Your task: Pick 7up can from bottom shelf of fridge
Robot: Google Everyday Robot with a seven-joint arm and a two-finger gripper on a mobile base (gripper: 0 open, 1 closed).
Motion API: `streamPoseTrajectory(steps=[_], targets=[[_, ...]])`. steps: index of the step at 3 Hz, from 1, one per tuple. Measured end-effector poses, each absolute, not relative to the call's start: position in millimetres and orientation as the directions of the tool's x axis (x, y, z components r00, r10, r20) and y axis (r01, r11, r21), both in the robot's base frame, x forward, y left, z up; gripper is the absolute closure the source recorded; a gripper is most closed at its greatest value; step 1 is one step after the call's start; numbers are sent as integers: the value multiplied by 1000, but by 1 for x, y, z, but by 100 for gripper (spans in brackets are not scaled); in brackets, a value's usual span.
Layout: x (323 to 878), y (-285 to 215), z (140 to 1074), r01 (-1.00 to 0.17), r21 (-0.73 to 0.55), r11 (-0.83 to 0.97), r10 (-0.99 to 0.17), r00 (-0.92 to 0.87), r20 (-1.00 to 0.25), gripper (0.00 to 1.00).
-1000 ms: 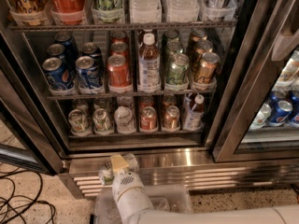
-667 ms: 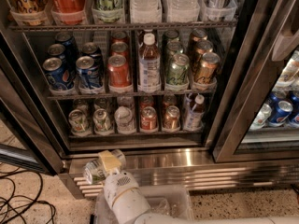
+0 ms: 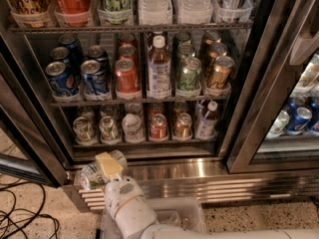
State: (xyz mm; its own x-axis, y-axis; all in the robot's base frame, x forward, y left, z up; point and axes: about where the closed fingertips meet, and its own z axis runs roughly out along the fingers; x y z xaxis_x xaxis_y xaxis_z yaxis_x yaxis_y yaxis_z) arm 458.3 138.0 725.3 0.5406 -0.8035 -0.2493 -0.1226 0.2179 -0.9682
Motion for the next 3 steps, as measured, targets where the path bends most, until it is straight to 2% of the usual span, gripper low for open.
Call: streamPoseTrajectory(steps=[2,3], targets=[[474,120,705,-278,-860,428,-696,505,-510,100],[474,123,704,-281,-858,431,-692,507,-514,100]])
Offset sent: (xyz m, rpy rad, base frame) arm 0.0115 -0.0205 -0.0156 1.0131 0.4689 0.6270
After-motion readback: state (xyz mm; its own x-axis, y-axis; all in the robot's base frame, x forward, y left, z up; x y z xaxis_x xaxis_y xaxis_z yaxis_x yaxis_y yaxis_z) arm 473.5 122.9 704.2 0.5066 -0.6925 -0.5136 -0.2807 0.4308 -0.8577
